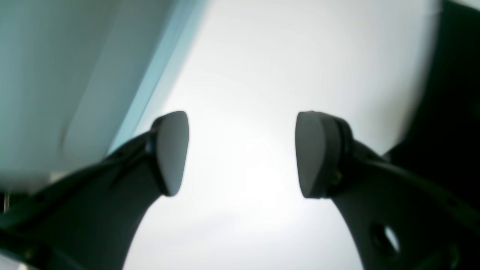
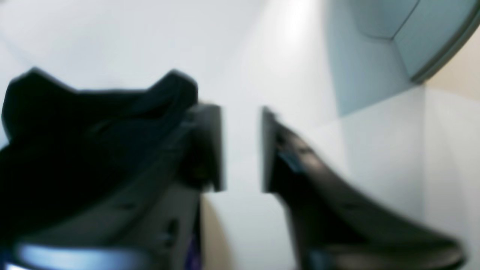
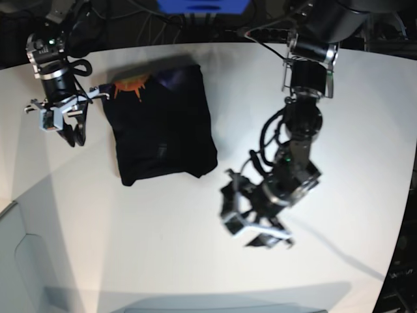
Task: Fold the T-shirt properly
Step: 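Withdraw the left gripper from the folded shirt, then tuck the shirt's printed edge with the right gripper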
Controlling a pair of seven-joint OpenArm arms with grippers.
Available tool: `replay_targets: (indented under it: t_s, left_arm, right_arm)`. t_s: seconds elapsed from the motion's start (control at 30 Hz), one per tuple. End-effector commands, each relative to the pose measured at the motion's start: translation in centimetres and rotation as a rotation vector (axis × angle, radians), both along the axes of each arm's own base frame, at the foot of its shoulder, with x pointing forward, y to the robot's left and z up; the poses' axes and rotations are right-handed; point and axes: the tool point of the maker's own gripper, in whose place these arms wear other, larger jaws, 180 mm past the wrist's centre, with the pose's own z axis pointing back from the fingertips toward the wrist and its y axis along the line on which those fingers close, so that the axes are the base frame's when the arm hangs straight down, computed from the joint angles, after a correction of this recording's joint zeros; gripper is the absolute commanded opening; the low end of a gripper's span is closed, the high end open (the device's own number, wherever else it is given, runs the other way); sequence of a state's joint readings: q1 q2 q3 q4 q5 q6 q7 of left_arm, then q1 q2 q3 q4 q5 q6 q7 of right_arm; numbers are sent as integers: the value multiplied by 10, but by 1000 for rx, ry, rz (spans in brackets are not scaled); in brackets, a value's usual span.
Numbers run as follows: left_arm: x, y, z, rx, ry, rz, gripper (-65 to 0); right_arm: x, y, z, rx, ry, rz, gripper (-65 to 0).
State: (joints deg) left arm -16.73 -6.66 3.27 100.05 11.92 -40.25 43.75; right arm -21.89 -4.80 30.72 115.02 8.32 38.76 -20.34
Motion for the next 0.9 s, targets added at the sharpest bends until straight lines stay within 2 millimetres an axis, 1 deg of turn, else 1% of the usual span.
replay_targets:
  t_s: [0.0, 0.07, 0.1, 0.13, 0.2, 0.23, 0.3, 0.4, 0.43, 0.5, 0.57, 0.63, 0.8, 0.87]
  left_arm:
    - [2, 29, 17, -23, -48, 79, -222]
    - [-8, 83, 16, -52, -51, 233, -222]
    - [-17, 111, 11, -61, -44, 313, -222]
    - [-26, 133, 5, -68, -33, 377, -223]
    - [-51, 182, -9, -77, -4, 520, -223]
    - [-64, 205, -16, -77, 12, 587, -223]
    - [-87, 237, -30, -91, 48, 677, -223]
    - [-109, 261, -45, -126, 98, 720, -223]
    - [-116, 268, -47, -137, 108, 727, -223]
    - [-125, 278, -47, -157, 112, 736, -223]
    - [-134, 284, -44, -167, 105, 748, -223]
    - [-140, 289, -45, -166, 109, 764, -223]
    - [-145, 296, -45, -162, 107, 786, -223]
    - [-153, 297, -51, -158, 127, 795, -223]
  right_arm:
    - [-2, 14, 8, 32, -38, 34, -643]
    - [-10, 27, 0, 63, -8, 49, -650]
    - [-15, 37, -5, 85, 10, 64, -650]
    - [-20, 45, -9, 102, 26, 79, -650]
    - [-29, 69, -17, 142, 59, 133, -650]
    - [-32, 82, -19, 162, 69, 163, -650]
    - [-36, 103, -18, 204, 62, 210, -650]
    - [-40, 131, -14, 268, 36, 271, -650]
    - [-41, 138, -14, 286, 31, 286, -650]
    - [-43, 148, -21, 319, 43, 303, -650]
    - [-48, 157, -32, 349, 72, 315, -650]
    - [-51, 161, -44, 382, 88, 311, -650]
    - [-59, 164, -67, 464, 94, 272, -650]
    - [-63, 164, -77, 495, 94, 252, -650]
